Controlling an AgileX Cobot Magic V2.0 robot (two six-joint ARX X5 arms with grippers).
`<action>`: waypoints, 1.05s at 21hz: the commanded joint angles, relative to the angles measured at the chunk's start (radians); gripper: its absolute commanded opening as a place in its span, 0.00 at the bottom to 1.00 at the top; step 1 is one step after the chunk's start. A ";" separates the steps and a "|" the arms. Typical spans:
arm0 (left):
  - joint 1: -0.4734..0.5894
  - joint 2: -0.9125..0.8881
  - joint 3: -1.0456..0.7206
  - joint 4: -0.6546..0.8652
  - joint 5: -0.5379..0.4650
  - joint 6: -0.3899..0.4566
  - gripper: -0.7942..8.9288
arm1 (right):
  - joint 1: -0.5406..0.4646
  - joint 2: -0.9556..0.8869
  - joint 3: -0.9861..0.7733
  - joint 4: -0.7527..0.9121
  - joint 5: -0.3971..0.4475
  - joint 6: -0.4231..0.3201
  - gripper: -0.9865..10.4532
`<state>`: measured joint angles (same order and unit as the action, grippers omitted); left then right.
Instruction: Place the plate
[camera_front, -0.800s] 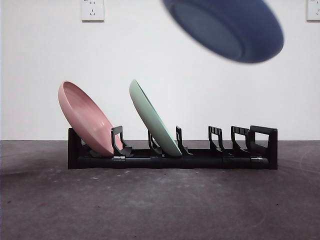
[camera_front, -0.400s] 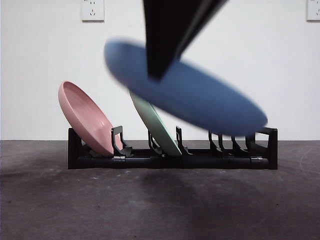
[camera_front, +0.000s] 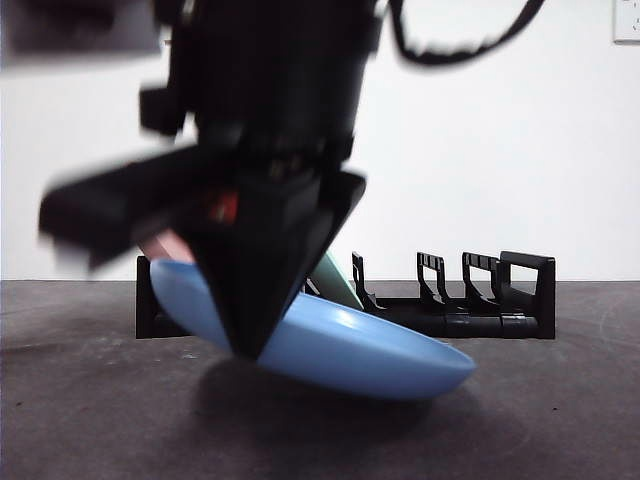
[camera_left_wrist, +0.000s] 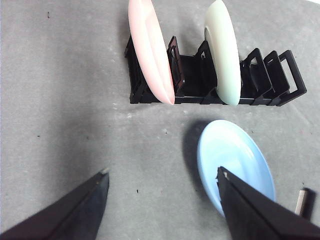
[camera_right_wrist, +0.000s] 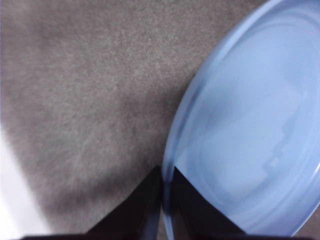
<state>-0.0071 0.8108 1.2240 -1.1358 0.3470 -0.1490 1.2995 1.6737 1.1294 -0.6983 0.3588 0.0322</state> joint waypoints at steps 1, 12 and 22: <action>-0.001 0.006 0.024 0.007 0.006 0.011 0.44 | 0.013 0.042 0.012 0.028 0.030 -0.015 0.10; -0.001 0.006 0.024 0.007 0.005 0.010 0.44 | -0.061 0.124 0.012 0.084 0.059 -0.079 0.10; -0.001 0.005 0.024 0.007 0.006 0.010 0.44 | -0.057 0.111 0.023 0.076 -0.179 -0.103 0.25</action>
<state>-0.0071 0.8108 1.2240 -1.1358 0.3470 -0.1490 1.2240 1.7771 1.1320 -0.6250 0.1932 -0.0643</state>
